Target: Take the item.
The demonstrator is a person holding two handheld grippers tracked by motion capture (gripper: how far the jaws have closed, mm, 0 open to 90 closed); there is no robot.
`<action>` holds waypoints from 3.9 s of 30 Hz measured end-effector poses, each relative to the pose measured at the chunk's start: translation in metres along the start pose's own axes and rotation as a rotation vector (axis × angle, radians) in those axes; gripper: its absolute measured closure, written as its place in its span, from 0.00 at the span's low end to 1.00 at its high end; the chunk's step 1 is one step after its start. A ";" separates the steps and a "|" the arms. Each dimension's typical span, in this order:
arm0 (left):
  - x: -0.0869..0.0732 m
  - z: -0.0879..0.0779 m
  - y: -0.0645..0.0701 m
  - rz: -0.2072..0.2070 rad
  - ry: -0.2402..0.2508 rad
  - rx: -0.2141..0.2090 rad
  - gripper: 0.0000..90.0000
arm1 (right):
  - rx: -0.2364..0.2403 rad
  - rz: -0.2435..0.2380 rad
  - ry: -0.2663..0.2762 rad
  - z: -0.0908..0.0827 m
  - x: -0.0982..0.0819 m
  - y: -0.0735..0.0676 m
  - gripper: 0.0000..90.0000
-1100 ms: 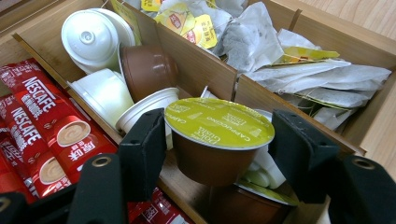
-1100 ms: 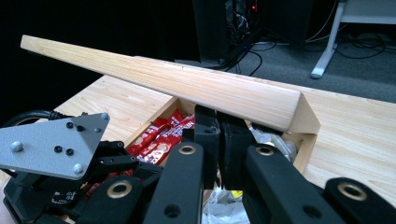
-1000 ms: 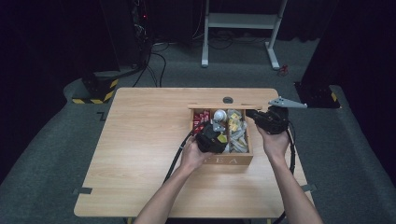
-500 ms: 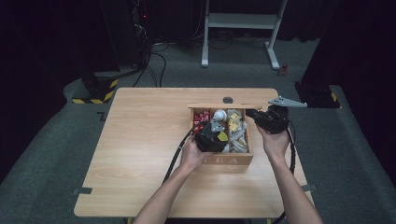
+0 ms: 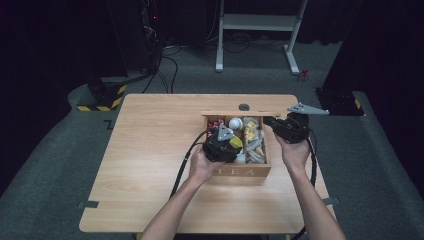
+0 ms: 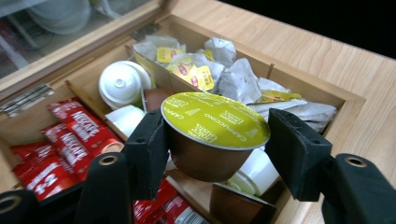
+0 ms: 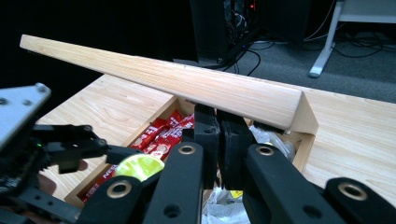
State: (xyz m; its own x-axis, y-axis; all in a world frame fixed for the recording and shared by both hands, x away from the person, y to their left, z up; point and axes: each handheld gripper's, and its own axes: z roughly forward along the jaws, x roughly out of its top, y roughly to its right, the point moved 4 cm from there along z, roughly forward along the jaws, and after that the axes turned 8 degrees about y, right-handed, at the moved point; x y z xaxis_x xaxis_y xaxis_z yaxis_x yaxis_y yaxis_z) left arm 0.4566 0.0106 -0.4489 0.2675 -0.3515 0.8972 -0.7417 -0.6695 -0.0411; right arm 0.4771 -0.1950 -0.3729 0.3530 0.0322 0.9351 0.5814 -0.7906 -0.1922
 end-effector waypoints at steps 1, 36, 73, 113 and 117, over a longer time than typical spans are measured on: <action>0.000 -0.003 -0.002 -0.004 0.007 0.003 0.45 | -0.002 -0.004 0.000 0.000 0.000 0.000 0.97; -0.008 -0.089 -0.050 -0.125 0.121 0.090 0.46 | 0.004 -0.021 -0.013 0.004 -0.001 -0.005 0.99; -0.059 -0.155 -0.108 -0.288 0.177 0.236 0.46 | -0.001 -0.040 -0.036 0.007 -0.004 -0.011 0.99; -0.136 -0.100 -0.111 -0.252 -0.030 0.339 0.45 | 0.003 -0.036 -0.030 0.013 -0.007 -0.011 0.98; -0.137 -0.095 -0.108 -0.237 -0.026 0.333 0.45 | 0.003 -0.043 -0.035 0.012 -0.006 -0.012 0.98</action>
State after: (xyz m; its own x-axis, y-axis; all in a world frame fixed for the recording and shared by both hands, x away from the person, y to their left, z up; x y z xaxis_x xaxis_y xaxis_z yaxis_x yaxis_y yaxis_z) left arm 0.4423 0.1933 -0.5260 0.4258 -0.1758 0.8876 -0.4191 -0.9077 0.0213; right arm 0.4765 -0.1786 -0.3801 0.3532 0.0873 0.9314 0.5987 -0.7862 -0.1534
